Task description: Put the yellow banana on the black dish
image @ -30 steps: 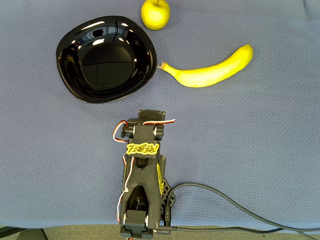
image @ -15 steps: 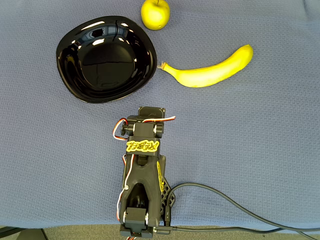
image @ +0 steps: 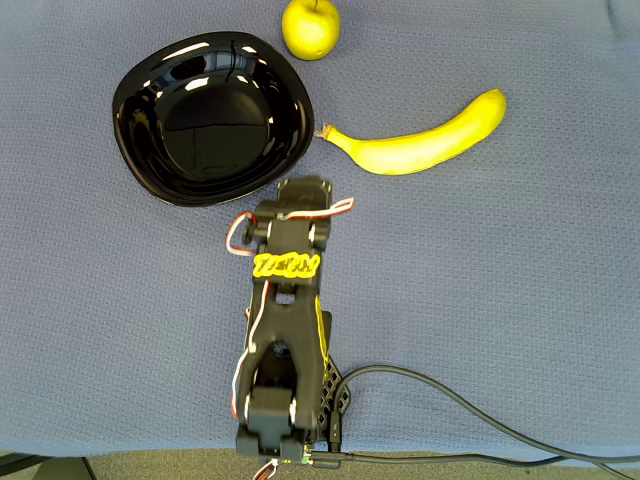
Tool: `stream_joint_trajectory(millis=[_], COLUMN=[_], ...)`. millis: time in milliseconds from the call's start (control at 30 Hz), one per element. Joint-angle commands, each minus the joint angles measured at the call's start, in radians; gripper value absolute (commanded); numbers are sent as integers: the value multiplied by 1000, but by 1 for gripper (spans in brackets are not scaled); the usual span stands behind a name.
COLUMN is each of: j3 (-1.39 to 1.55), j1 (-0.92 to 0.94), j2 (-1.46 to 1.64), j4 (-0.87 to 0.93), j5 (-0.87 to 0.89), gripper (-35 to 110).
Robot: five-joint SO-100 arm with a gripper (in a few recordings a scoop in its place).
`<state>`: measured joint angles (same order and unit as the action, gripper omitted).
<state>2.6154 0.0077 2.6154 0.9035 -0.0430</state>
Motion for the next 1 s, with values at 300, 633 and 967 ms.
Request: stream_joint_trajectory(millis=[300, 633, 967], j3=[-264, -436, -517], j1=[138, 330, 419], j2=[-308, -673, -838], j4=[-26, -199, -362], j5=[-233, -491, -729], gripper=[11, 17, 24])
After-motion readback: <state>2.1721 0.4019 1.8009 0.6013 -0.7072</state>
